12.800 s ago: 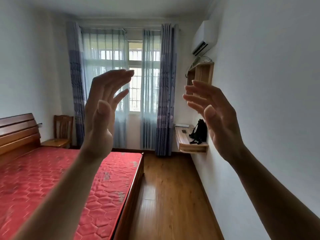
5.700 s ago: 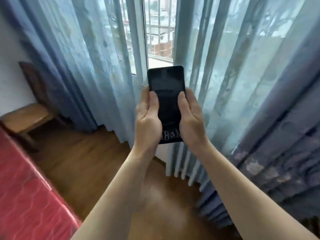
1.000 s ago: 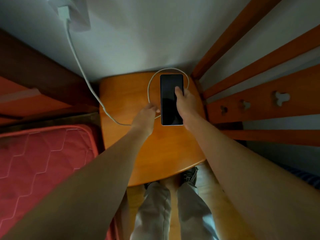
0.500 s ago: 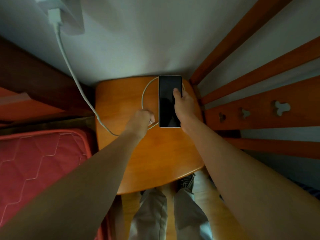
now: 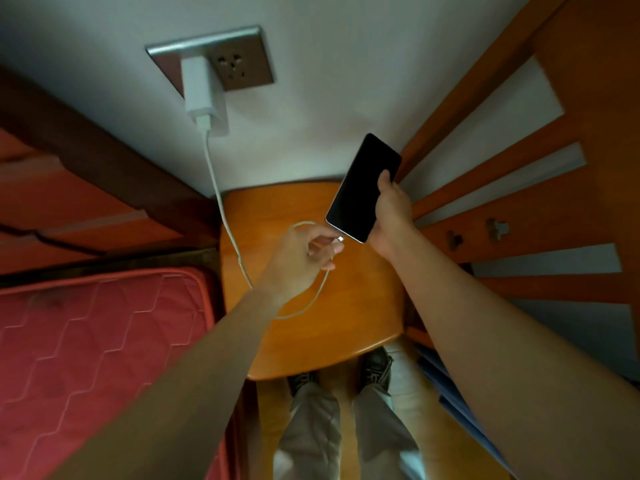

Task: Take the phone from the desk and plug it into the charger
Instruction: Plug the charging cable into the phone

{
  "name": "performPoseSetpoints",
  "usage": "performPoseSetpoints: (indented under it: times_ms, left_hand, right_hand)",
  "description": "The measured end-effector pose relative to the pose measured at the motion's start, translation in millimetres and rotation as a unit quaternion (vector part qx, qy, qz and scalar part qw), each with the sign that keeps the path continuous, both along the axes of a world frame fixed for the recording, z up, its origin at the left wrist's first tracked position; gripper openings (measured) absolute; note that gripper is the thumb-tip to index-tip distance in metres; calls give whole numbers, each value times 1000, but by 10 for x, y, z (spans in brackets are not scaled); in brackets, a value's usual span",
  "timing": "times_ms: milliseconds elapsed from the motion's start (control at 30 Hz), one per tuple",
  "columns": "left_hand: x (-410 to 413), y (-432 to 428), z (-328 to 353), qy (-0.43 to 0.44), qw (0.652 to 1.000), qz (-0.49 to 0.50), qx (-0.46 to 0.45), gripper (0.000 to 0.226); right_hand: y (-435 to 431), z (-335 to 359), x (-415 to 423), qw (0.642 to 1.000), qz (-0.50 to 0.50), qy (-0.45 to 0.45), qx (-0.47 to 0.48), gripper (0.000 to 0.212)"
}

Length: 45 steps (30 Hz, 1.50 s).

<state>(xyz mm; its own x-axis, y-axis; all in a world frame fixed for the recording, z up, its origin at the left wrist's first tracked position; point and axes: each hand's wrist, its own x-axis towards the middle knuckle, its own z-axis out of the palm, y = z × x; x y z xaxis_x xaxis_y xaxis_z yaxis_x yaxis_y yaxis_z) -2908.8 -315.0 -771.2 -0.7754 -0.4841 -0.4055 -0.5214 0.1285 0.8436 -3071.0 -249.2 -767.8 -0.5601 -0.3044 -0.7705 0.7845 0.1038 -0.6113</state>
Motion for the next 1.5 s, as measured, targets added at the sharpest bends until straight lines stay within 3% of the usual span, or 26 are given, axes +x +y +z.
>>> performPoseSetpoints:
  times_ms: [167, 333, 933, 1133, 1367, 1500]
  left_hand:
    - [64, 105, 315, 58, 992, 82, 82, 28]
    - [30, 161, 414, 55, 985, 142, 82, 25]
    - [140, 258, 401, 42, 981, 164, 94, 30]
    - [140, 233, 387, 34, 976, 180, 114, 18]
    - [74, 249, 372, 21, 966, 216, 138, 54]
    - [77, 274, 323, 21, 973, 187, 132, 62]
  right_hand:
    - [0, 295, 27, 999, -32, -28, -15, 50]
    - [28, 363, 60, 998, -47, -32, -15, 51]
    - [78, 186, 209, 997, -58, -42, -17, 46]
    - [44, 145, 225, 998, -44, -24, -30, 45]
    - [65, 106, 254, 999, -20, 0, -37, 48]
    - [111, 49, 262, 1000, -12, 6, -17, 45]
